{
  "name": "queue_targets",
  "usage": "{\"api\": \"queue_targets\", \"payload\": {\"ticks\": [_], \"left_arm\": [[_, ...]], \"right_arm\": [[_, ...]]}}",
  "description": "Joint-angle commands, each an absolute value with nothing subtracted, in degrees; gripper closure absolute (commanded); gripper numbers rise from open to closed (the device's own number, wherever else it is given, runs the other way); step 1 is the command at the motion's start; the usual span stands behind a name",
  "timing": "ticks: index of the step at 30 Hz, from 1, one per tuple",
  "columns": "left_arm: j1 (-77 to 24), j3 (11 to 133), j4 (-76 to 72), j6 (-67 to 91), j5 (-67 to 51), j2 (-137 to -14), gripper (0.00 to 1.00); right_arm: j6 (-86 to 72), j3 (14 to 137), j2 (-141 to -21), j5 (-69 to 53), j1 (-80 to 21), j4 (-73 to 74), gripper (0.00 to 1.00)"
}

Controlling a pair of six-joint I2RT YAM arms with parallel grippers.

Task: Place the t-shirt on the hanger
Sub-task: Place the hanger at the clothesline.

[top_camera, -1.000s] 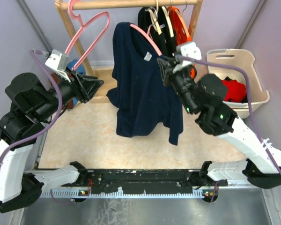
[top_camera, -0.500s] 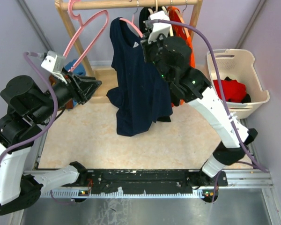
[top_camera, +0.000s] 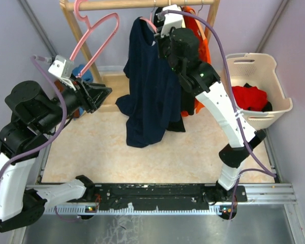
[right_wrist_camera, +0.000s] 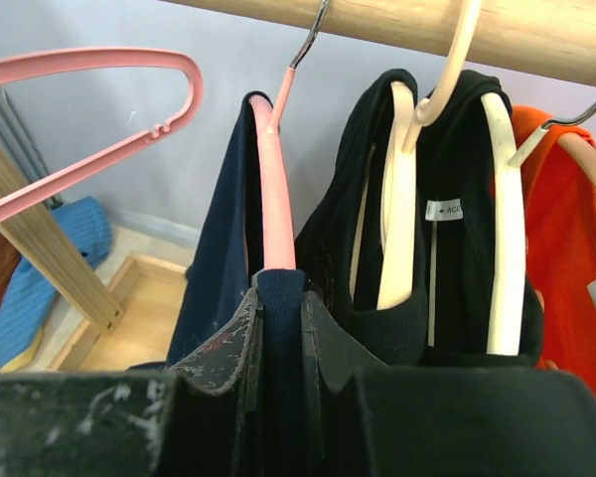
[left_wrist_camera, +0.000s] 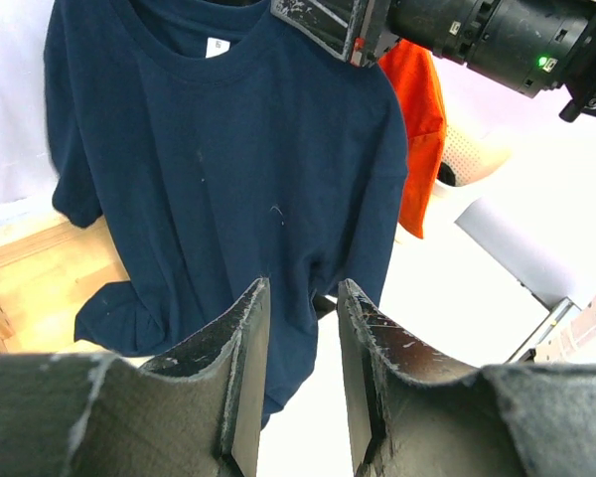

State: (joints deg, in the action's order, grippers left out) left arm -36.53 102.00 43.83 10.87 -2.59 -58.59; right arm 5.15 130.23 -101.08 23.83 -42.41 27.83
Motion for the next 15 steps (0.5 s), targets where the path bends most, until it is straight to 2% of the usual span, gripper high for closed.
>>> {"api": "queue_targets", "payload": {"ticks": [1, 7, 9, 11, 15], "left_arm": [[-36.39, 101.65, 42.28, 11.16, -2.91, -58.91, 0.61], [-36.39, 100.59, 41.84, 11.16, -1.99, -59.43, 0.61], [-36.43, 99.34, 41.79, 11.16, -0.64, -59.64, 0.61], [-36.39, 96.54, 40.93, 11.15, 1.26, -59.72, 0.61], [-36.39, 87.13, 35.81, 11.41, 4.7, -58.97, 0.61]], "right_arm": [[3.44, 132.26, -100.03, 22.13, -40.88, 21.85, 1.0], [2.57, 129.7, -98.58, 21.82, -40.87, 23.21, 0.99], [2.38, 129.34, -97.83, 21.45, -40.87, 24.35, 0.77], [2.18, 129.0, -96.73, 20.58, -40.87, 25.31, 0.5], [1.21, 128.37, -93.48, 18.21, -40.87, 26.79, 0.31]]}}
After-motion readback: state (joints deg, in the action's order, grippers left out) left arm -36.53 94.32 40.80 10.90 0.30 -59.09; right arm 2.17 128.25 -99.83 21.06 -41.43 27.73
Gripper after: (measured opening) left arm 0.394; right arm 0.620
